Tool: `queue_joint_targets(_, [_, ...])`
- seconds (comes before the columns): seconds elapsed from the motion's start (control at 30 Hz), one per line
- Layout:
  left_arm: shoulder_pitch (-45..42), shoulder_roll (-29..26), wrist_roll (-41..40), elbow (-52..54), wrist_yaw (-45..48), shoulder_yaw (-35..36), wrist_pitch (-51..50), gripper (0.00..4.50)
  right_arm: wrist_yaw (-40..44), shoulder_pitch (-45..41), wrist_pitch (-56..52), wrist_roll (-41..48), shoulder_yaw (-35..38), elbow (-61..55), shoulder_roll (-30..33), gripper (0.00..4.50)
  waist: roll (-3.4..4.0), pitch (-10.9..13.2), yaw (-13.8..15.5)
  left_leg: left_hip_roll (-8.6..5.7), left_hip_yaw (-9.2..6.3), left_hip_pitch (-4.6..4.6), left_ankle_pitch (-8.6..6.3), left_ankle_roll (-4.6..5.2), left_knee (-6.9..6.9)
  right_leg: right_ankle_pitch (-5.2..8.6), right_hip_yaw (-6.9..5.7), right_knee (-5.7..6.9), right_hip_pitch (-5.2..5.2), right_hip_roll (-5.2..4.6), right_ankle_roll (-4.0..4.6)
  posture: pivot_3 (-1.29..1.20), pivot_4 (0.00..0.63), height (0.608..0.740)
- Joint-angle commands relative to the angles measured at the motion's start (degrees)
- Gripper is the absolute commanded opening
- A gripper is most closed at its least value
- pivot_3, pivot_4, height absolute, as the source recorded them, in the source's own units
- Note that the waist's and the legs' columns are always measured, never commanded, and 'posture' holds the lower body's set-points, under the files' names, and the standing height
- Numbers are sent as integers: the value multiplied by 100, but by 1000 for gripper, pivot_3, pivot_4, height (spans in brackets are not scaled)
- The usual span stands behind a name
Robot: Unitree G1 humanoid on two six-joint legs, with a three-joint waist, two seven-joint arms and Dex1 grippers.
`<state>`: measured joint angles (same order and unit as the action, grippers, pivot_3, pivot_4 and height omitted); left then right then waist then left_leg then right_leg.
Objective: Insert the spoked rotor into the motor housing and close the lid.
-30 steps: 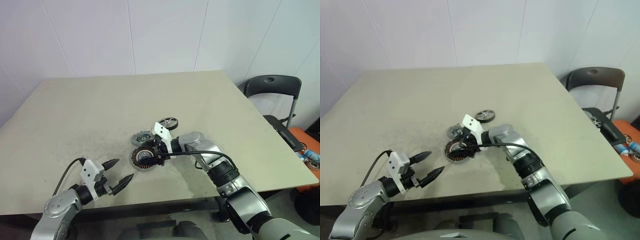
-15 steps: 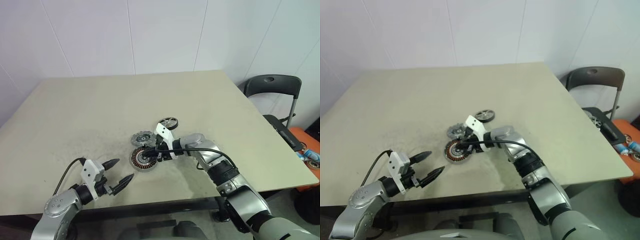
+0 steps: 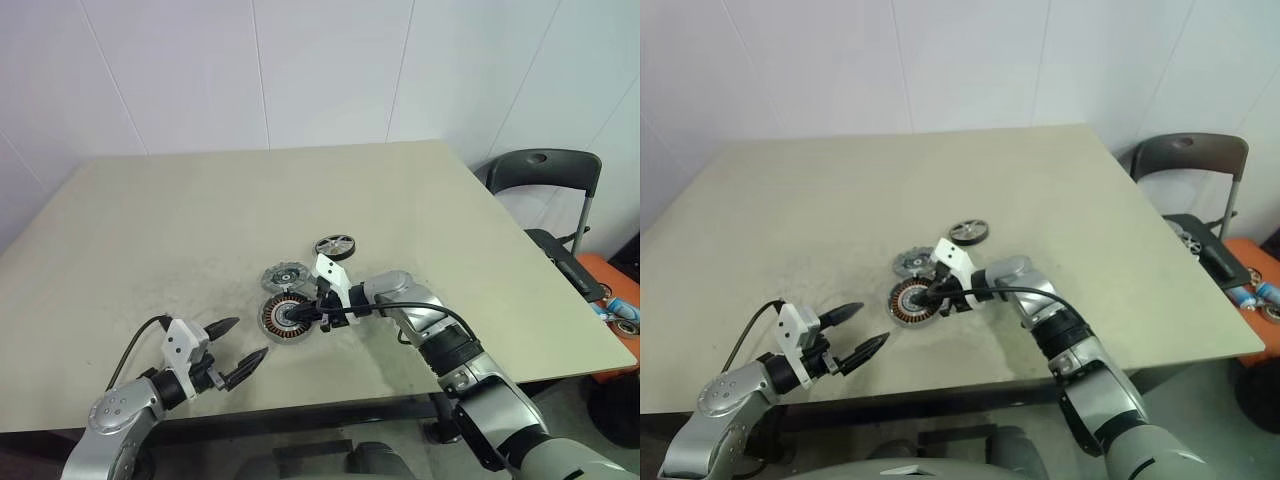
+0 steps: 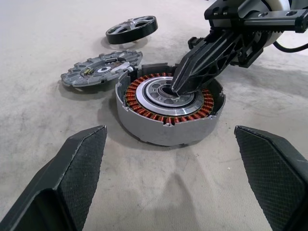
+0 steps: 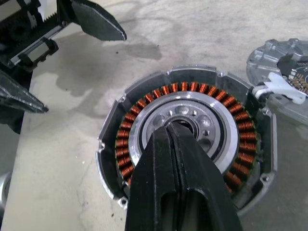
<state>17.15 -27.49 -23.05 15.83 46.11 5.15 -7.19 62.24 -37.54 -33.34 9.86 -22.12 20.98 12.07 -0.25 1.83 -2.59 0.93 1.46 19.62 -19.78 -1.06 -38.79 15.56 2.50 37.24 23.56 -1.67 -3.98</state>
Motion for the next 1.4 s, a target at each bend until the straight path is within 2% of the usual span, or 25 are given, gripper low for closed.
queue_joint_targets(0.03, [-53, -45, -5, 213, 12, -28, 37, 4500, -51, -130, -45, 214, 268, -186, -107, 26, 0, 0, 2, 0, 0, 1, 0, 0, 0, 0, 0, 0, 1, 0, 0, 0, 0, 740])
queue_joint_targets(0.23, [-80, -30, 1, 241, -18, -57, 6, 4500, -170, -218, -114, 362, 486, -169, -275, 26, 1, 0, 1, 0, 0, 11, 0, 0, 0, 0, 0, -1, 10, -1, 0, 0, 0, 740])
queue_joint_targets(0.6, [-83, -59, -22, 301, -64, -69, -39, 4500, -393, -44, 312, -392, -134, 369, -157, 26, 6, -5, -7, -2, 0, 76, 0, -1, -7, -2, 0, 11, 79, -1, 0, 0, 0, 740])
queue_joint_targets(0.9, [-133, -75, -27, 315, -72, -53, -103, 4500, -461, -409, -21, 364, 809, 170, -386, 26, 8, -5, 2, -2, 0, 76, 1, -1, -17, -2, 0, 21, 76, -2, 0, 0, 0, 740])
queue_joint_targets(1.17, [-153, -74, -26, 322, -84, -51, -123, 4500, -241, -449, 56, 323, 807, -60, -32, 26, 8, -5, 2, -3, 1, 78, 0, 0, -16, -2, 0, 19, 78, -2, -1, 0, 0, 740])
queue_joint_targets(1.37, [-140, -80, -28, 305, -77, -25, -95, 4500, -167, -281, -420, 486, 974, -387, 403, 26, 8, -5, 5, -3, 1, 78, 0, 0, -17, -2, 0, 20, 78, -1, -1, 0, 0, 740])
queue_joint_targets(1.4, [-140, -81, -27, 299, -74, -22, -89, 4500, -168, -255, -500, 509, 995, -416, 463, 389, 8, -5, 10, -3, 1, 78, 0, 0, -17, -2, 0, 20, 77, -1, -1, 0, 0, 740])
